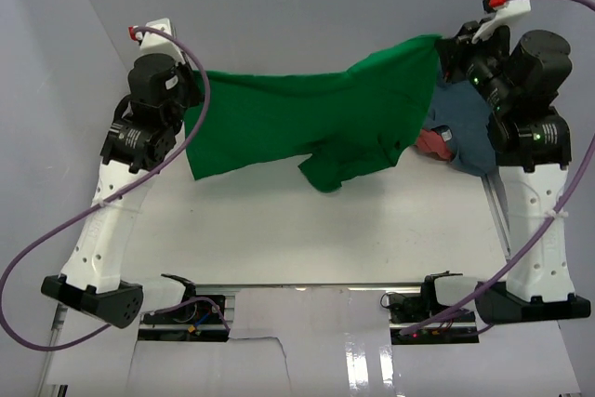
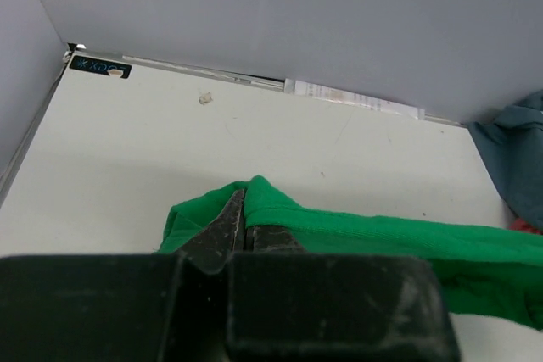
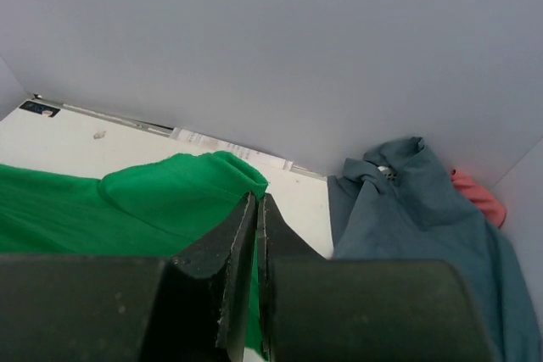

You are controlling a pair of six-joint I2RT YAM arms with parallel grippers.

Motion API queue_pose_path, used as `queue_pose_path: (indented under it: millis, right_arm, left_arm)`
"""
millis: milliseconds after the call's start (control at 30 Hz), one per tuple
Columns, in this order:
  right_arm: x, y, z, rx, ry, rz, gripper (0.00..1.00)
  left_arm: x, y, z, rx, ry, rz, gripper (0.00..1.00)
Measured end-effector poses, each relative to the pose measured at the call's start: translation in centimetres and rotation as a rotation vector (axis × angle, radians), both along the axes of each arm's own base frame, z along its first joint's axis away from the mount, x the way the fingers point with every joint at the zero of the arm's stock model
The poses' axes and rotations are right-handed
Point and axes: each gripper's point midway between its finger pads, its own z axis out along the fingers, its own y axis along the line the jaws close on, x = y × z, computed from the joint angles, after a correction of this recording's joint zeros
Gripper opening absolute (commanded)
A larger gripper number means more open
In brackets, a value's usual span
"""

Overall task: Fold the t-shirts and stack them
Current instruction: Flatten out the tshirt

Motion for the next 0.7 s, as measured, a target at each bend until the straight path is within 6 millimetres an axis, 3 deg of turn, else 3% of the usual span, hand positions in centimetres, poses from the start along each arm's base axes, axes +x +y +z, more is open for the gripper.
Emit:
queue_pose_path:
  millis: [167, 267, 467, 600, 700]
  right_arm:
    - [-5.6, -1.2, 0.0, -0.049, -0.09, -0.017, 0.08]
    - [-10.1, -1.8, 2.2, -0.056, -0.209, -0.024, 0.08]
    - [-18.4, -2.5, 7.4, -0.04, -0.466, -0.009, 0.08]
    - [-22.0, -2.4, 10.6, -0.028, -0.593, 0.014, 0.08]
    - [-23.8, -2.4, 11.7, -0.02, -0.65, 0.028, 0.08]
  left_arm:
    - [-3.3, 0.3, -0.6, -0.02, -0.049, -0.051, 0.0]
    - [-5.9, 0.7, -0.5, -0.044, -0.105, -0.079, 0.0]
    - [-10.9, 1.6, 2.2, -0.121, -0.294, -0.122, 0.0]
    - [-13.6, 2.1, 3.4, -0.176, -0.394, -0.141, 0.0]
    - [-15.1, 2.1, 3.6, -0.206, -0.43, -0.169, 0.0]
